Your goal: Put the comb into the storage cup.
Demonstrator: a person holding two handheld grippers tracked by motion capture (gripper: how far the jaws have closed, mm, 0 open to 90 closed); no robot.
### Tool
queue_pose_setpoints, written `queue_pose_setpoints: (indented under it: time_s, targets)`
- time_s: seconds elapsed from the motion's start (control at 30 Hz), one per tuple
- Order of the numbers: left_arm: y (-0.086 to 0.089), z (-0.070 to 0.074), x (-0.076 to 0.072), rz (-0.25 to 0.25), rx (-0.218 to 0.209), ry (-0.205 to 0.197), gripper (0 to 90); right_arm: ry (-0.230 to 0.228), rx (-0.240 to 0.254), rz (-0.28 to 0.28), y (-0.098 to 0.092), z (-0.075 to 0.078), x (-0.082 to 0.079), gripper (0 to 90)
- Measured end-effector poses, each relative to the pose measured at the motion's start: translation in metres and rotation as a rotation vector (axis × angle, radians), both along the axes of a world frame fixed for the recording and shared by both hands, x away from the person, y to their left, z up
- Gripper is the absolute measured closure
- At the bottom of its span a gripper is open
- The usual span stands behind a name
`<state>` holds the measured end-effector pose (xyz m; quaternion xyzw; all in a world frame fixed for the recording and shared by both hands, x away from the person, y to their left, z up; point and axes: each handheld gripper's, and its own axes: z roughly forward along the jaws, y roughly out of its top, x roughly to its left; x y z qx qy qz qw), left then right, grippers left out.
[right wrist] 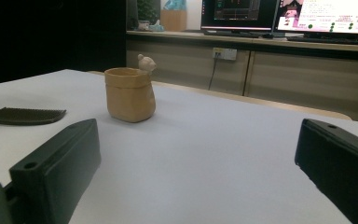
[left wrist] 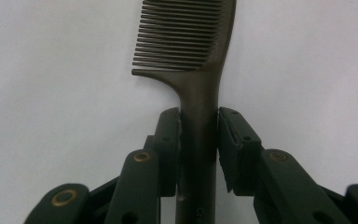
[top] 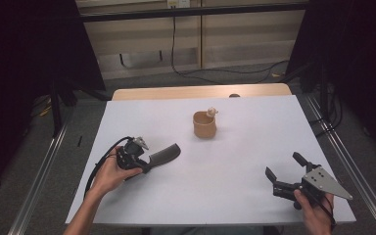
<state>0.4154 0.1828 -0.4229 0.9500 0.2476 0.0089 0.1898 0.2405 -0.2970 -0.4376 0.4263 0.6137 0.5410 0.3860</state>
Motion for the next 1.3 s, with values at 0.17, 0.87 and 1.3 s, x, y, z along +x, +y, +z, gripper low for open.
queue_pose_setpoints:
  time_s: [0.17, 0.87, 1.3]
  targets:
    - [-0.0012, -0.0001, 0.0004, -0.011, 0.018, -0.003, 70.2, -0.002, -0.002, -0.001, 0.0003, -0.0002, 0.0004, 0.0]
    - [-0.0024, 0.0003, -0.0008, -0.001, 0.019, -0.006, 72.8, 0.001, 0.002, 0.005, -0.0002, -0.0001, 0.0001, 0.0]
    - [-0.0013, 0.0017, -0.0028, 0.027, 0.008, -0.012, 73.0, 0.002, 0.001, 0.007, -0.0002, -0.0004, 0.0003, 0.0]
